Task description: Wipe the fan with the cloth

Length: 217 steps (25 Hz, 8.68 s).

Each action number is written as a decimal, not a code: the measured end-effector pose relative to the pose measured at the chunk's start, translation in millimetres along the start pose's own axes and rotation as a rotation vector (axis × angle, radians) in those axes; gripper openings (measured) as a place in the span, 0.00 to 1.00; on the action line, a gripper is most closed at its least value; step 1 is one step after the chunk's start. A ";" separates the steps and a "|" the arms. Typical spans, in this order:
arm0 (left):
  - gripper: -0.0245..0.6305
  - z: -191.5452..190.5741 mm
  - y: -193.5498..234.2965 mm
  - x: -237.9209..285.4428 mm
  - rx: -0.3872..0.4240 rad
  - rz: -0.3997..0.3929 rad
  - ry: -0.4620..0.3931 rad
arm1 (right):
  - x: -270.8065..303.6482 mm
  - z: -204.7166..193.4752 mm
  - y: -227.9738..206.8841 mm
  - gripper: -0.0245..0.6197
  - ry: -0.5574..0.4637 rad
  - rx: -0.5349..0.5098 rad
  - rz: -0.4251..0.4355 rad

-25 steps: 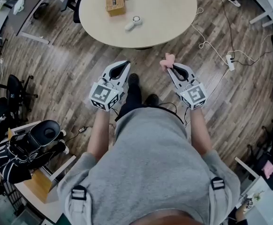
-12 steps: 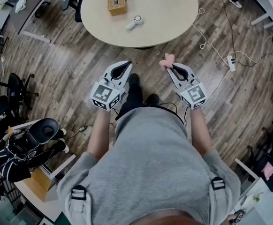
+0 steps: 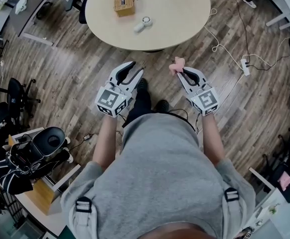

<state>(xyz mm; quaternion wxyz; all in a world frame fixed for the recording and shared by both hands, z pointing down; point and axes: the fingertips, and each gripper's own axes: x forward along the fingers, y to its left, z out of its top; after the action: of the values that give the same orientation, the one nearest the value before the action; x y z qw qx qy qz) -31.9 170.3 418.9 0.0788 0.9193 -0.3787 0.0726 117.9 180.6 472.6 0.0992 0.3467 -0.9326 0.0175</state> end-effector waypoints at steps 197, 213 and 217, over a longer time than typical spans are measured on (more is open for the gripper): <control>0.63 -100.3 247.2 222.9 0.497 -0.244 0.450 | 326.0 -3.3 -90.8 0.09 0.161 0.051 0.019; 0.63 -88.2 249.7 190.5 0.560 -0.223 0.436 | 365.0 30.3 -47.3 0.10 0.188 -0.095 0.133; 0.63 -84.8 247.1 189.7 0.557 -0.224 0.426 | 354.3 27.3 -42.1 0.09 0.198 -0.098 0.146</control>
<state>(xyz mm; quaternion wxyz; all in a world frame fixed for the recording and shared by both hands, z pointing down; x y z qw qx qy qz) -79.7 -115.8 560.7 -0.0899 0.9056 -0.2164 0.3535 -121.6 -82.0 514.2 0.2061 0.2690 -0.9407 0.0134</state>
